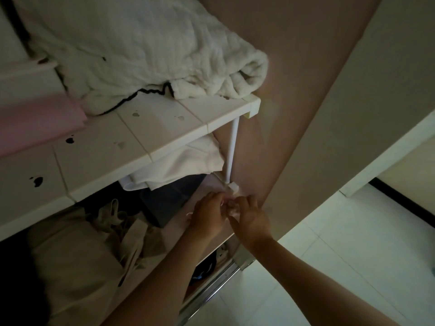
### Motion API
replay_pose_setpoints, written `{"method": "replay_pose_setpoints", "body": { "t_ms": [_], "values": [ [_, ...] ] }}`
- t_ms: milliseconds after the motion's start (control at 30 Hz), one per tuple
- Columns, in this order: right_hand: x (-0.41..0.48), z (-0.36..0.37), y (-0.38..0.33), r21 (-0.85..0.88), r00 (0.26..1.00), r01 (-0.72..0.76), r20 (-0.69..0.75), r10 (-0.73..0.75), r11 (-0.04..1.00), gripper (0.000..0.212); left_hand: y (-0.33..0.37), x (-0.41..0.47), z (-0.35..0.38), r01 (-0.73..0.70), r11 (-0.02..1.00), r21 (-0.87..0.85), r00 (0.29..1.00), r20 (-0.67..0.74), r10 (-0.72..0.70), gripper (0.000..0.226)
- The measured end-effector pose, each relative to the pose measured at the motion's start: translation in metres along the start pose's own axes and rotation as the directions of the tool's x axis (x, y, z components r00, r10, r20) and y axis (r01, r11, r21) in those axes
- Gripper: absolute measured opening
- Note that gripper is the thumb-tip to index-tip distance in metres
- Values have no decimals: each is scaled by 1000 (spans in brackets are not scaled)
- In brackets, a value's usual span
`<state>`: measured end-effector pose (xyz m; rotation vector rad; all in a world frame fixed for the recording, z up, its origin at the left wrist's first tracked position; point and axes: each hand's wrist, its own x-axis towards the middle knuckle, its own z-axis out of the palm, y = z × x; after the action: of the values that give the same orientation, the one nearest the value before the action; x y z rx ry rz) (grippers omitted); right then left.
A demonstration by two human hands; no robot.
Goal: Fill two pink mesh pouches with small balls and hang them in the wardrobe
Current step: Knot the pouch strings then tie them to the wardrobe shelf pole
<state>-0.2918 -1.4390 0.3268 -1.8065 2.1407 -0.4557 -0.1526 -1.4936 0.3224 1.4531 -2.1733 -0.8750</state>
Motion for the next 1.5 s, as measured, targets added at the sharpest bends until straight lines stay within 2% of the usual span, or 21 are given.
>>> {"method": "replay_pose_setpoints", "body": {
  "t_ms": [100, 167, 233, 333, 400, 433, 500, 600, 700, 800, 900, 967, 1033, 1167, 1267, 1300, 1367, 1433, 1500],
  "values": [
    [-5, 5, 2, 73, 1000, -10, -14, 11, 997, 36, 6, 4, 7, 61, 997, -55, 997, -35, -63, 13],
    [-7, 10, 2, 103, 1000, 10, -22, -8, 995, 45, 14, 7, 8, 122, 974, -190, 991, -37, -131, 21],
    [-7, 14, 3, 125, 999, 29, -28, -25, 992, 57, 18, 14, 12, 223, 909, -354, 971, -1, -238, 25],
    [-6, 16, 4, 129, 996, 51, -83, -41, 990, 64, 29, 18, 13, 278, 926, -255, 953, -47, -299, 24],
    [-4, 14, 4, 125, 995, 67, -85, -57, 990, 64, 27, 19, 13, 240, 968, -81, 966, -81, -246, 21],
    [-3, 12, 3, 124, 996, 64, -72, -55, 990, 63, 27, 18, 12, 191, 980, -47, 976, -99, -195, 22],
    [-1, 7, 0, 124, 998, 52, -33, -48, 991, 62, 24, 14, 2, 112, 994, -12, 993, -48, -112, 20],
    [0, -8, -9, 71, 999, 1, 46, -5, 997, 59, 16, 5, -13, 37, 996, 81, 999, -30, -35, 31],
    [-1, -21, -20, 67, 999, 20, 26, -22, 998, 55, 6, -7, -29, 95, 985, 143, 989, -127, -77, 28],
    [2, -25, -33, 83, 993, 90, 69, -96, 992, 42, -4, -22, -47, 264, 956, 126, 958, -149, -245, 26],
    [6, -23, -50, 132, 959, 68, 266, -102, 989, 38, -16, -37, -56, 325, 945, 24, 942, -100, -321, 24],
    [7, -14, -59, 171, 913, -4, 403, -66, 985, 44, -18, -43, -54, 351, 936, 16, 934, -86, -348, 32],
    [6, -3, -68, 189, 881, -85, 473, -15, 978, 52, -21, -46, -50, 391, 920, 24, 917, -92, -387, 35],
    [4, 9, -77, 285, 893, -193, 447, 48, 939, 49, -19, -55, -42, 419, 904, -85, 907, -21, -422, 31],
    [-1, 7, -76, 342, 891, -213, 453, 38, 916, 47, -16, -62, -42, 455, 872, -182, 888, 12, -461, 13],
    [-4, 4, -74, 363, 895, -214, 444, 34, 907, 46, -14, -64, -42, 457, 864, -214, 887, 36, -460, 14],
    [-9, -5, -70, 411, 909, -220, 416, 32, 885, 46, -9, -67, -45, 470, 812, -345, 877, 74, -475, 24],
    [-15, -19, -65, 464, 919, -232, 393, 37, 855, 46, 13, -73, -55, 476, 726, -496, 862, 99, -497, 23],
    [-19, -34, -59, 515, 937, -209, 349, 19, 831, 48, 33, -79, -62, 455, 719, -525, 876, 120, -466, 15]
  ]
}}
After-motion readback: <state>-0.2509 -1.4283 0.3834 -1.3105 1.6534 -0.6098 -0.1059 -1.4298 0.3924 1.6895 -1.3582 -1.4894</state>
